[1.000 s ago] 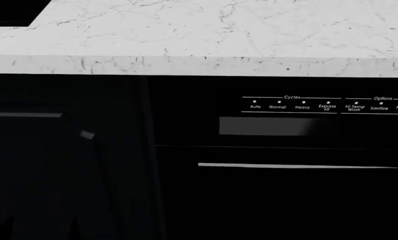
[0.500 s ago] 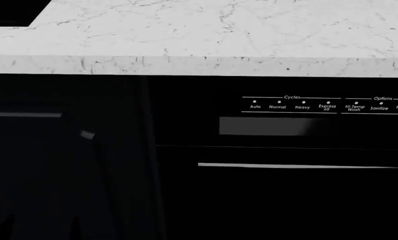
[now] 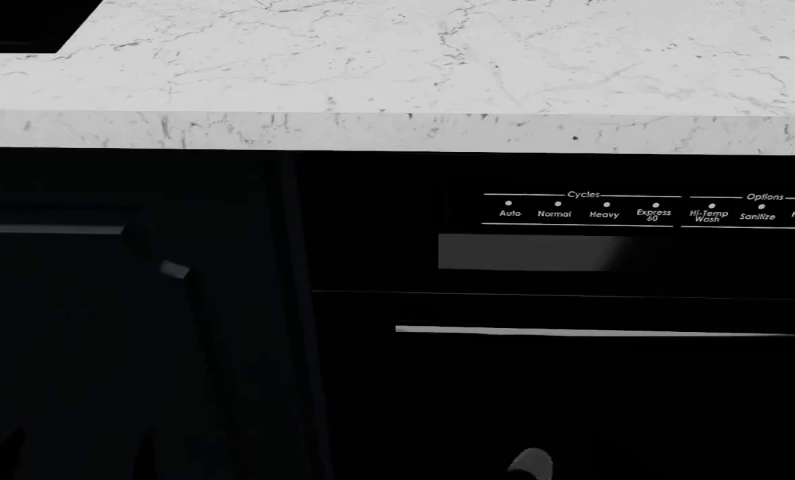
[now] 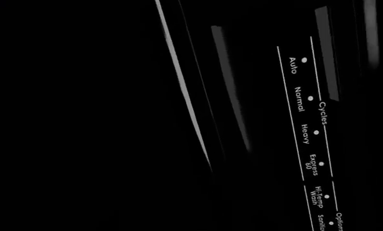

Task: Open the dishwasher door

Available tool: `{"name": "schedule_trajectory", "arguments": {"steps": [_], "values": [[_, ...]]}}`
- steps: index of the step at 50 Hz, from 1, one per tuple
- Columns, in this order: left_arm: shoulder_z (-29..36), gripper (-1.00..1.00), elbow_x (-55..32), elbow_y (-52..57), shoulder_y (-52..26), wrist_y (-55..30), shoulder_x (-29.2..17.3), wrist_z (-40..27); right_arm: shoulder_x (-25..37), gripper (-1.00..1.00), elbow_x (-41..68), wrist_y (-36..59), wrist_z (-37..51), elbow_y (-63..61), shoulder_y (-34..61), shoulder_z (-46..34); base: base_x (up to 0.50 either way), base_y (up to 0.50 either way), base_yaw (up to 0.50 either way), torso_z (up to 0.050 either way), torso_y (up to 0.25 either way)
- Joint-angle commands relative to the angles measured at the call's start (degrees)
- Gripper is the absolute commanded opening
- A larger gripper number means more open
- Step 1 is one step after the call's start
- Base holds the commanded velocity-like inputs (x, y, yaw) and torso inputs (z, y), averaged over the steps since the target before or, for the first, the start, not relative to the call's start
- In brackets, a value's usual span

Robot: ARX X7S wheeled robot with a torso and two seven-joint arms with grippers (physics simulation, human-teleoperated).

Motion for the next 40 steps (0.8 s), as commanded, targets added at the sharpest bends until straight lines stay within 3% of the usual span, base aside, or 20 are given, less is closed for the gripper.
{"name": "schedule_trajectory", "arguments": {"steps": [1, 9, 40], "values": [[0.04, 1.0, -0.22, 0.13, -0.02, 0.06, -0.36, -0.45, -2.15, 1.0, -0.05, -3.04, -0.21, 10.44, 6.48, -2.24, 0.0, 0.0, 0.0, 0.0, 0.0], [-0.16, 1.0, -0.36, -0.15, -0.17, 0.13, -0.72, -0.78, -4.89, 1.0, -0.44, -6.11, 0.29, 20.25, 12.24, -4.44, 0.0, 0.0, 0.0, 0.0, 0.0], [-0.25, 1.0, -0.94, -0.66, -0.38, 0.9, -1.52, -1.66, -10.59, 1.0, -1.88, -11.4, 0.09, 38.21, 24.69, -8.88, 0.0, 0.0, 0.0, 0.0, 0.0]]}}
